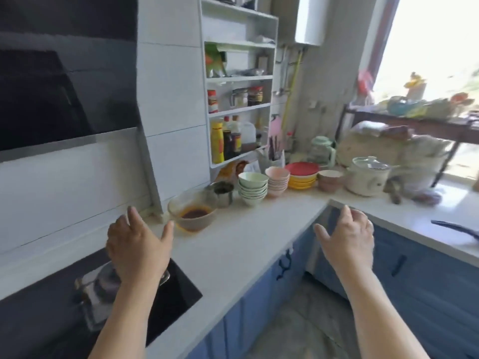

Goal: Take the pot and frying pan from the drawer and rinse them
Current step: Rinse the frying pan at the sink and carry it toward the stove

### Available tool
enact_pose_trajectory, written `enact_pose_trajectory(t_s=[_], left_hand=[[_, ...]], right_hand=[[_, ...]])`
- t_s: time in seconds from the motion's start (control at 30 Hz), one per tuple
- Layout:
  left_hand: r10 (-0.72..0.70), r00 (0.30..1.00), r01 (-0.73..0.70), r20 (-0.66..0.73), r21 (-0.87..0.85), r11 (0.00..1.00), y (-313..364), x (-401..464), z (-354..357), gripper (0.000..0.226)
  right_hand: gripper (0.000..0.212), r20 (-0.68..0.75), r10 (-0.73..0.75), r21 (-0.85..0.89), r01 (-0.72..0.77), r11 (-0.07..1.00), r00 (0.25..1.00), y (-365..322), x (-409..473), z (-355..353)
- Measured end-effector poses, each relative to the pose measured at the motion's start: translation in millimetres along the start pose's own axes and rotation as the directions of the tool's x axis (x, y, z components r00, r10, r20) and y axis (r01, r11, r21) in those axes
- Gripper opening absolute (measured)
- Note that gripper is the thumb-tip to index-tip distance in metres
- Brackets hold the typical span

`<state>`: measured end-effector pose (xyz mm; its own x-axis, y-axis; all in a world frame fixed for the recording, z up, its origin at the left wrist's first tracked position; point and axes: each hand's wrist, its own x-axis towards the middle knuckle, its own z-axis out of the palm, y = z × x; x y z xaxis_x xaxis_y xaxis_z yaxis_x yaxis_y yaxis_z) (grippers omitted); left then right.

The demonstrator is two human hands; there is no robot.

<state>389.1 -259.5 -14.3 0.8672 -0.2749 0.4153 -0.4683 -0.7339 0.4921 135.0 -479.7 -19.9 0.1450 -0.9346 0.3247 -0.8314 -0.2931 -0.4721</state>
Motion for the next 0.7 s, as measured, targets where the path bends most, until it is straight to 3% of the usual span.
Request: enact_pose_trajectory(t_s=[0.17,0.37,0.7], left_hand=[[0.234,0.967,-0.225,0.1,-0.092,0.97,115.9,-3.7,74.7,0.083],[0.44,0.88,-0.404,0.18,-0.204,0.892,252.0,-4.7,160.9,0.082],[0.711,0.657,-0.607,0.25,-0.384,0.696,469.6,-44.0,280.1,0.089]], right_hand=[[0.079,-0.105,0.182,-0.06,-0.189,0.98,0.978,96.3,44.9,-32.9],[0.079,-0.251,0.328,-0.108,-0.363,0.925,0.911,183.2,105.7,-58.9],[0.078,-0.431,0.521,-0.098,-0.612,0.784,0.737,311.5,178.1,-95.6]])
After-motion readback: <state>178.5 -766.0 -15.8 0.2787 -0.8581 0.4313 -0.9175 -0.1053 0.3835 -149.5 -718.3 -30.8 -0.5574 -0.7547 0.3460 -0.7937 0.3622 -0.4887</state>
